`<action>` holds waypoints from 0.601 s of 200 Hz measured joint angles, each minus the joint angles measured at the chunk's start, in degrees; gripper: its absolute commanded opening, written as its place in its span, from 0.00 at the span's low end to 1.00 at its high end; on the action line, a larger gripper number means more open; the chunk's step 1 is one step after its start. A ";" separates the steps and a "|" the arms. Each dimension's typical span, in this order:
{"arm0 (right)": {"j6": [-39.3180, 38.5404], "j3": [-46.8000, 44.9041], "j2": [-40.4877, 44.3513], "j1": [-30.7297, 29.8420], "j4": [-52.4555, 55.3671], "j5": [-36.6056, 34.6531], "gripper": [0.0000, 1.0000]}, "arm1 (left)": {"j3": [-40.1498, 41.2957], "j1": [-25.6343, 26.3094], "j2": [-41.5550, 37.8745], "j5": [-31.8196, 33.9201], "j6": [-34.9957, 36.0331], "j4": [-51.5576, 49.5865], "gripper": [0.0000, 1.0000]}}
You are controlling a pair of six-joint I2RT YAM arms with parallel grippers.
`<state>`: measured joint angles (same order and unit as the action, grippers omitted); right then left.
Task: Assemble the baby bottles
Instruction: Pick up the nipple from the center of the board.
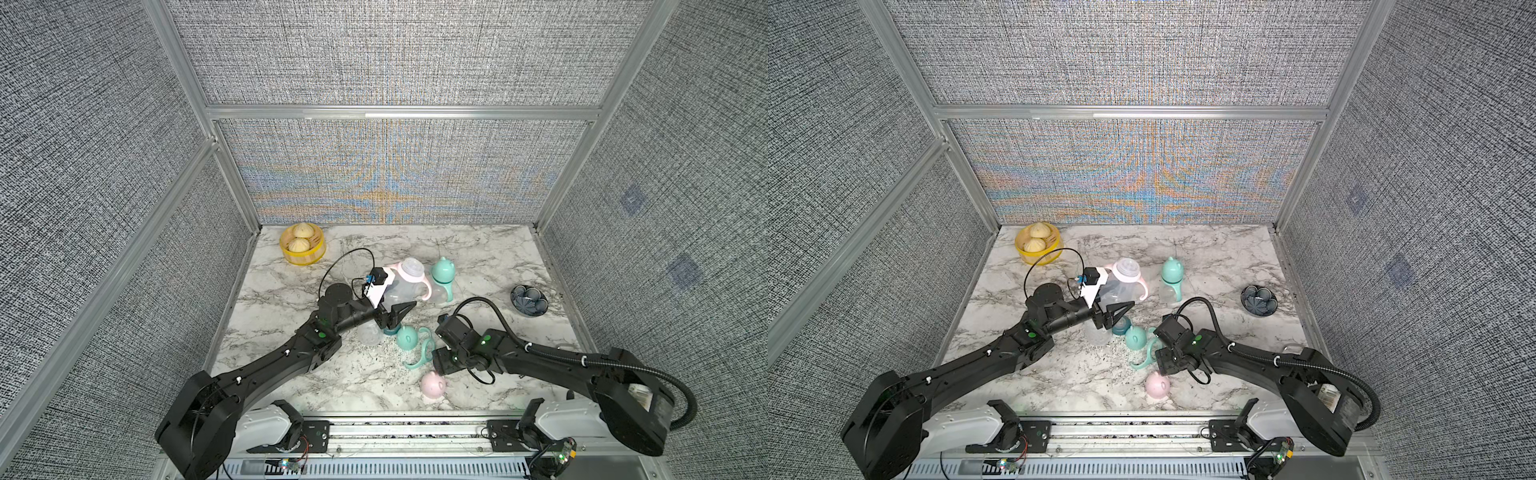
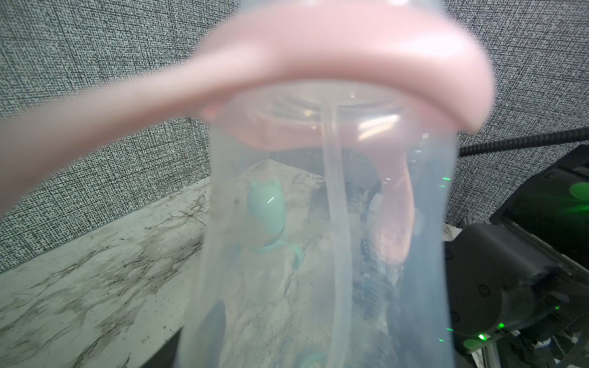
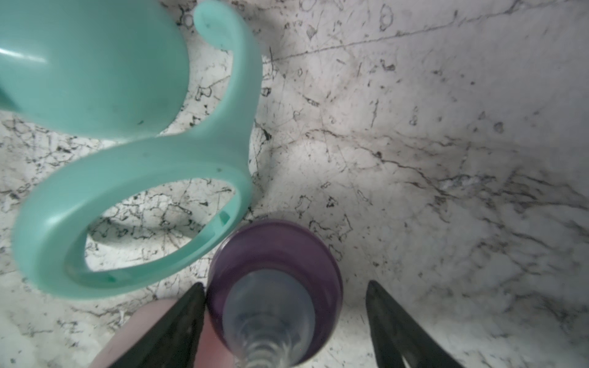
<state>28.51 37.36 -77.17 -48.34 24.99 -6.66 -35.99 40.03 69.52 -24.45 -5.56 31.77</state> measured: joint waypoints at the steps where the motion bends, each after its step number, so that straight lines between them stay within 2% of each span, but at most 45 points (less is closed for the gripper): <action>1: 0.00 0.00 -0.09 0.02 -0.07 0.02 0.79 | 0.00 0.00 0.02 0.00 0.00 0.00 0.00; 46: 0.02 -1.05 -0.04 1.99 -0.85 0.24 0.79 | 0.00 0.00 0.04 -0.11 0.57 -0.17 0.00; 120: -0.63 0.48 3.82 5.05 4.33 1.42 0.82 | 0.00 0.00 0.46 -0.59 0.59 -0.17 0.00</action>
<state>27.88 37.85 -73.34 -43.29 29.32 -5.23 -35.99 40.03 69.97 -25.04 -4.97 31.59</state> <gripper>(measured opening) 0.817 0.782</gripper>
